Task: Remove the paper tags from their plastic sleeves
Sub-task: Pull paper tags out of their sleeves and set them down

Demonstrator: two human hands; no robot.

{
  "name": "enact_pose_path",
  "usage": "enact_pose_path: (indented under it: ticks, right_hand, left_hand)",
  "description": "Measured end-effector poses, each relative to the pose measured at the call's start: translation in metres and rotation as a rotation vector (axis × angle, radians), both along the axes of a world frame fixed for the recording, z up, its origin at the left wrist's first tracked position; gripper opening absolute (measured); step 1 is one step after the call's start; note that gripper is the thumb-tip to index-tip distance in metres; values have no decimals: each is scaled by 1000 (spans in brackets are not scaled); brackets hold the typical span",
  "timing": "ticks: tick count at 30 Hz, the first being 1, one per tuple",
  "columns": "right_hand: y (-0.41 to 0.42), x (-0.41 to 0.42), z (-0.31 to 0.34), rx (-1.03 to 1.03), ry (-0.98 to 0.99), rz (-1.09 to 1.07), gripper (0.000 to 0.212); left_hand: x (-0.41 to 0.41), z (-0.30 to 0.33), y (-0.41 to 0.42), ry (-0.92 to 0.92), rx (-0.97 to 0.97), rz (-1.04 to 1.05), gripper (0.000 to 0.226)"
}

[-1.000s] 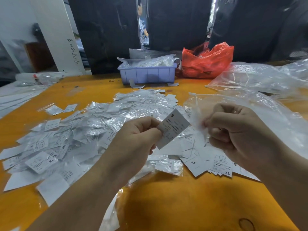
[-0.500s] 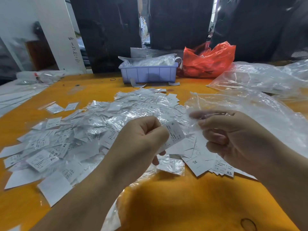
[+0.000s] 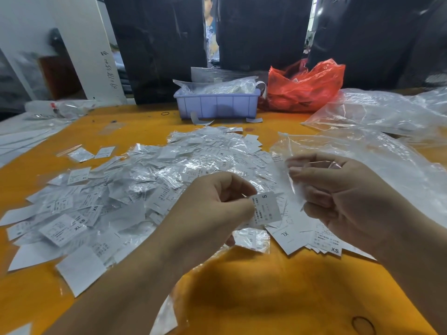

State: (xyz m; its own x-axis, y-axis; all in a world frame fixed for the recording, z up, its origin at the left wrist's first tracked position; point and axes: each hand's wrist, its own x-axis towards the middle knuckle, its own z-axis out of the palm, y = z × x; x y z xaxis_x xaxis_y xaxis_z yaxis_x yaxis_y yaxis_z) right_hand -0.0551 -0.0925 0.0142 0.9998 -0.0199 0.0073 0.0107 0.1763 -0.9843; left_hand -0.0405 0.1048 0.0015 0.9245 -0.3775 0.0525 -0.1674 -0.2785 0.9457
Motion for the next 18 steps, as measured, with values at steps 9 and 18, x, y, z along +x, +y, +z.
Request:
enact_pose_path:
  ticks: [9,18]
  right_hand:
    - [4,-1,-2,37,36,-2,18]
    - [8,-2,-5,-65,-41,-47,17]
  left_hand:
    - [-8,1,-6,15,-23,-140,24]
    - [-7,2,-5,6,-89,-137,9]
